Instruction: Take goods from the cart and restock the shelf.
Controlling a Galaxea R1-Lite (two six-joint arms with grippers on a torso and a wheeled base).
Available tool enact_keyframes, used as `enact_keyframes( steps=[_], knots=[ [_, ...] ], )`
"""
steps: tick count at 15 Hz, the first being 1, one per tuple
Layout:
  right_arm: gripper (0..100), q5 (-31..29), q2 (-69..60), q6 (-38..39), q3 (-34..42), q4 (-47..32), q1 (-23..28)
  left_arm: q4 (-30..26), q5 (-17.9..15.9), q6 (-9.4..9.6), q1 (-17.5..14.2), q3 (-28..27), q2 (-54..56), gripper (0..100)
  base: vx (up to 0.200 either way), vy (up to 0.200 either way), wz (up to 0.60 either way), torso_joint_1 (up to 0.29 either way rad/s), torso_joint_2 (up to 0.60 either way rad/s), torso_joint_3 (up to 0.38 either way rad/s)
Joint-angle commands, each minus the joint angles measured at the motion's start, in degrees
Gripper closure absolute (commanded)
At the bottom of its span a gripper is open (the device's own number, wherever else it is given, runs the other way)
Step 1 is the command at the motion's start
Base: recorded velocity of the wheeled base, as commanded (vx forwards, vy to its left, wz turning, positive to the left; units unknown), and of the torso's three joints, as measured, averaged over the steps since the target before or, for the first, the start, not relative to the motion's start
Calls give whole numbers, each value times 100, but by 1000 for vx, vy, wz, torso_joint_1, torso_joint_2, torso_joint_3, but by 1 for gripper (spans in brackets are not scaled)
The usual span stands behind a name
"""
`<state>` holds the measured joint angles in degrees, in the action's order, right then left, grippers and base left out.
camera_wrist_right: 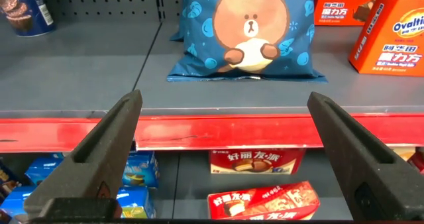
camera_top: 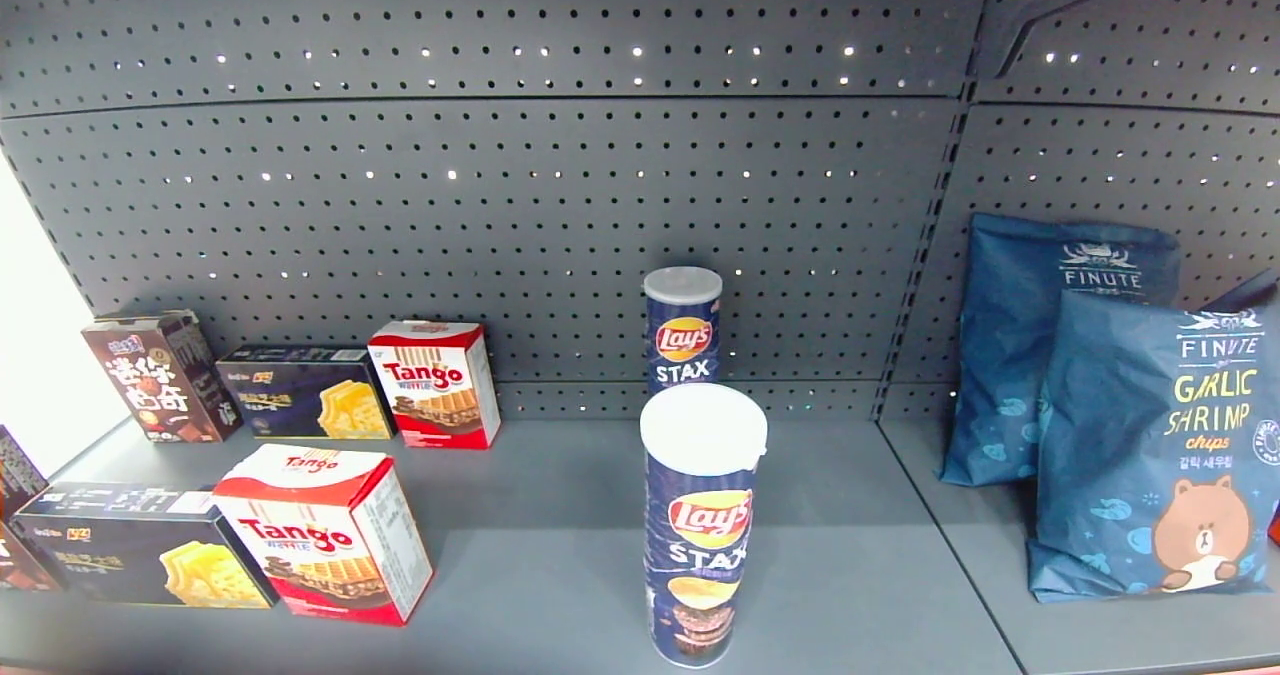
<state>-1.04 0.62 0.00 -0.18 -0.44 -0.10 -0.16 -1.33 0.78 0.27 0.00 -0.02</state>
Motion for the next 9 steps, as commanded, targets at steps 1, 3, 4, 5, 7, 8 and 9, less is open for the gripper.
enact_keyframes(
  steps=[1,3,4,5,7,8,9],
  knots=[
    [0,-2,8,0,1,0,1,-2,1,1,0,0,2,0,0,0,0,0,0,0],
    [0,-2,8,0,1,0,1,-2,1,-8,0,0,2,0,0,0,0,0,0,0],
    [0,-2,8,0,1,0,1,-2,10,-8,0,0,2,0,0,0,0,0,0,0],
    [0,-2,8,0,1,0,1,-2,10,-8,0,0,2,0,0,0,0,0,0,0],
    [0,-2,8,0,1,0,1,-2,10,-16,0,0,2,0,-100,0,0,-1,1,1],
    [0,-2,8,0,1,0,1,-2,10,-16,0,0,2,0,0,0,0,0,0,0],
    [0,-2,8,0,1,0,1,-2,10,-16,0,0,2,0,0,0,0,0,0,0]
  ],
)
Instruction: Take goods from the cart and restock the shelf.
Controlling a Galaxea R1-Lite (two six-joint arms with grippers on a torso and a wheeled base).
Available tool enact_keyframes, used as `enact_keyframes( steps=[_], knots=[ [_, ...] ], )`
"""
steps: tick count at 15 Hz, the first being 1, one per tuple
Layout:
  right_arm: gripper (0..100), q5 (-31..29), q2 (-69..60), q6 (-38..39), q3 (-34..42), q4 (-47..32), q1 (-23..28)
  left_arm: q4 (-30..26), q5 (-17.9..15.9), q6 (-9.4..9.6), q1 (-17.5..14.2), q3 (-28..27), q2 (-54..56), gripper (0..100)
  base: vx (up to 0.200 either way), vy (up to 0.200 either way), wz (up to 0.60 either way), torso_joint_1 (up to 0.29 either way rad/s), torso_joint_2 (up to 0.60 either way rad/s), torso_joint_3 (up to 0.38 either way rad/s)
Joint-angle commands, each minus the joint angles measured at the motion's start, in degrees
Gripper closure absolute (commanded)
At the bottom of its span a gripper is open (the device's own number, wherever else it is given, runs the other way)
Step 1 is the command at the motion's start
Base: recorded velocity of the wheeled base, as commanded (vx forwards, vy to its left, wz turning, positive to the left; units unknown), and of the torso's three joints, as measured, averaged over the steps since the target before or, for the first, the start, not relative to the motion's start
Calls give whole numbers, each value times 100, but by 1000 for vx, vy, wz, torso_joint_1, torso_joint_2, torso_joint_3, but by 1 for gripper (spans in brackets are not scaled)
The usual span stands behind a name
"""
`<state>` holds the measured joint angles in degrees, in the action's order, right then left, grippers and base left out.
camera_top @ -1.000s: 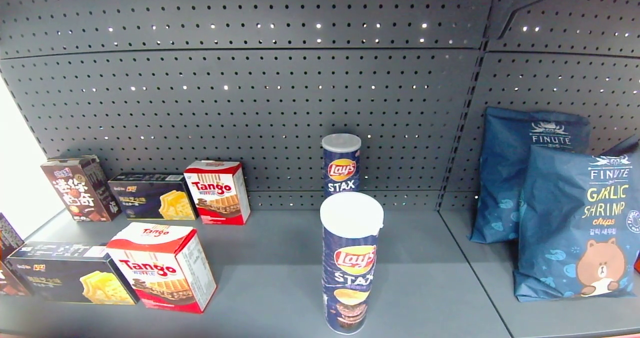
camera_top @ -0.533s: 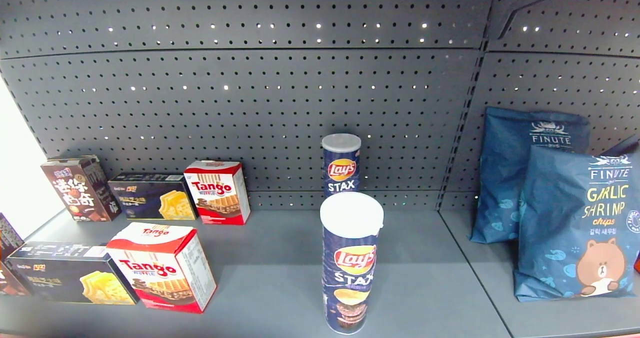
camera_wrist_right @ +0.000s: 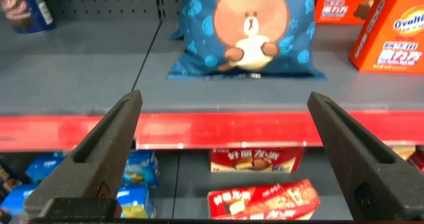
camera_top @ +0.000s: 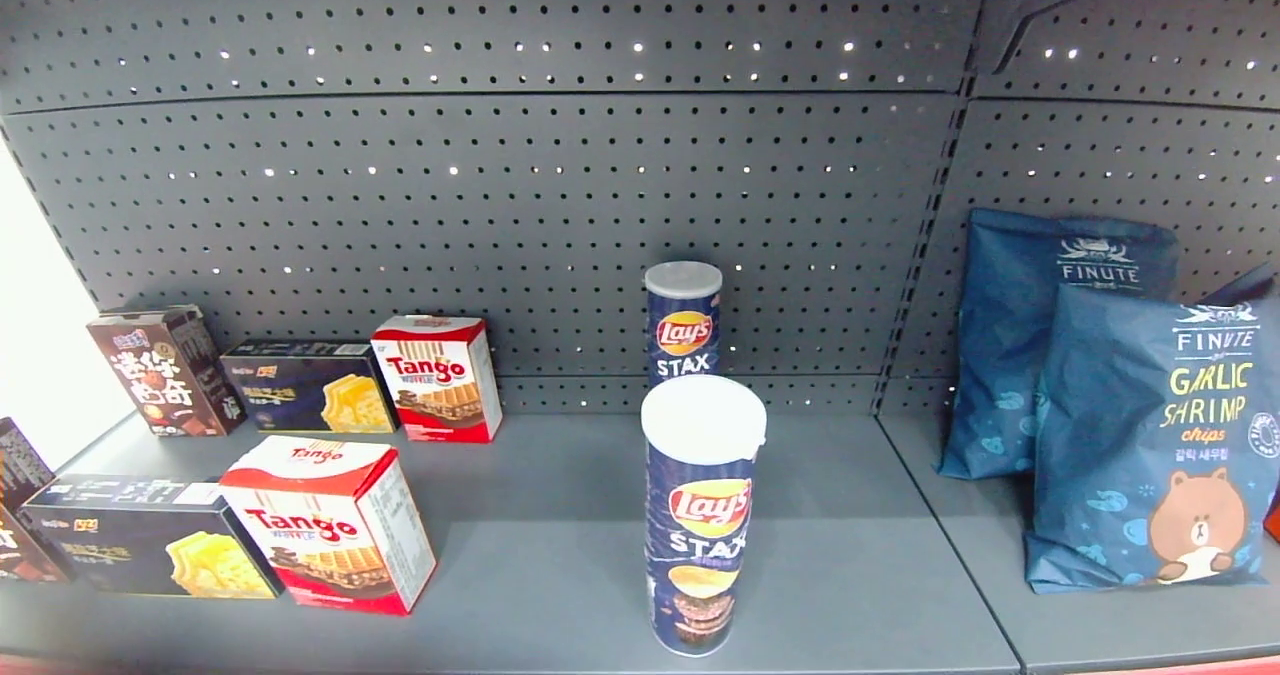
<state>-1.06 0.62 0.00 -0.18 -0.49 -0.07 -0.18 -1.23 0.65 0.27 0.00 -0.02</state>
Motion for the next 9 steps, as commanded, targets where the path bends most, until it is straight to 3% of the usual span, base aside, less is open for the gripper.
enact_keyframes(
  steps=[1,9],
  knots=[
    [0,1,8,0,1,5,-1,1,0,6,0,0,2,0,0,0,0,0,0,0],
    [0,1,8,0,1,5,-1,1,0,6,0,0,2,0,0,0,0,0,0,0]
  ],
)
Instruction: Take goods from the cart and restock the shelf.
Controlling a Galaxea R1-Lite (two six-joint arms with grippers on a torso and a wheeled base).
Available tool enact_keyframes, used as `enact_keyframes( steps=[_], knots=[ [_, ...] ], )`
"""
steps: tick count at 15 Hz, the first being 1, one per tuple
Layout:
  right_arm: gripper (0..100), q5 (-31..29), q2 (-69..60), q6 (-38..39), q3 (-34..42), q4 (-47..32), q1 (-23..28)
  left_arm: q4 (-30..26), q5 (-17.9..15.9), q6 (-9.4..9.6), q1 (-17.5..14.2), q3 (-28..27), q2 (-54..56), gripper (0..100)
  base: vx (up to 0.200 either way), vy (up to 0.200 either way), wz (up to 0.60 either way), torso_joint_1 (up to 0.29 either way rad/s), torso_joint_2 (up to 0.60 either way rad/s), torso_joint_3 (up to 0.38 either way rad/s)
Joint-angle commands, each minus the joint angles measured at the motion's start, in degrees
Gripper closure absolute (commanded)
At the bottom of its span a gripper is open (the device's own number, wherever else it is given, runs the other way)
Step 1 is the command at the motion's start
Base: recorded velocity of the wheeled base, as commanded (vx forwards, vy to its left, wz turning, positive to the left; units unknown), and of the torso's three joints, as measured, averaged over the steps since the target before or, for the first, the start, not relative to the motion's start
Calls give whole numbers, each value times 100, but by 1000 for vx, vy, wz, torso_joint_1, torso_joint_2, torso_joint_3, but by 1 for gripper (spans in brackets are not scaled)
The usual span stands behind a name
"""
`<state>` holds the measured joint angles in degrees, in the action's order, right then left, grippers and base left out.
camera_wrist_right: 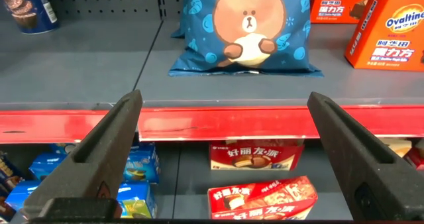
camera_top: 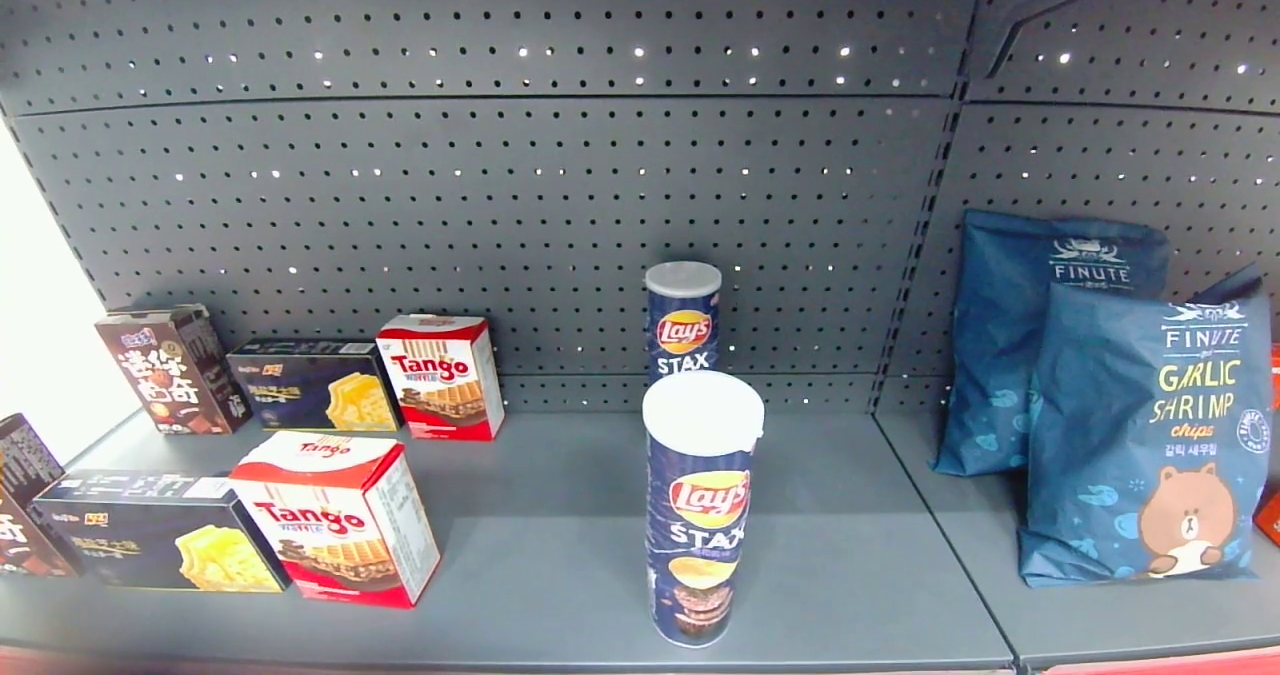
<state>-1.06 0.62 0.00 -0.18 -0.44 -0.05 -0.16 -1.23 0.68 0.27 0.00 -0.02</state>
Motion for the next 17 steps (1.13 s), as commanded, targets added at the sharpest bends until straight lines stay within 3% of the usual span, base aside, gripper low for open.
enact_keyframes(
  steps=[1,17],
  knots=[
    [0,1,8,0,1,0,-4,-2,0,-7,0,0,2,0,0,0,0,0,0,0],
    [0,-8,8,-9,1,0,-4,-2,0,-7,0,0,2,0,0,0,0,0,0,0]
  ],
)
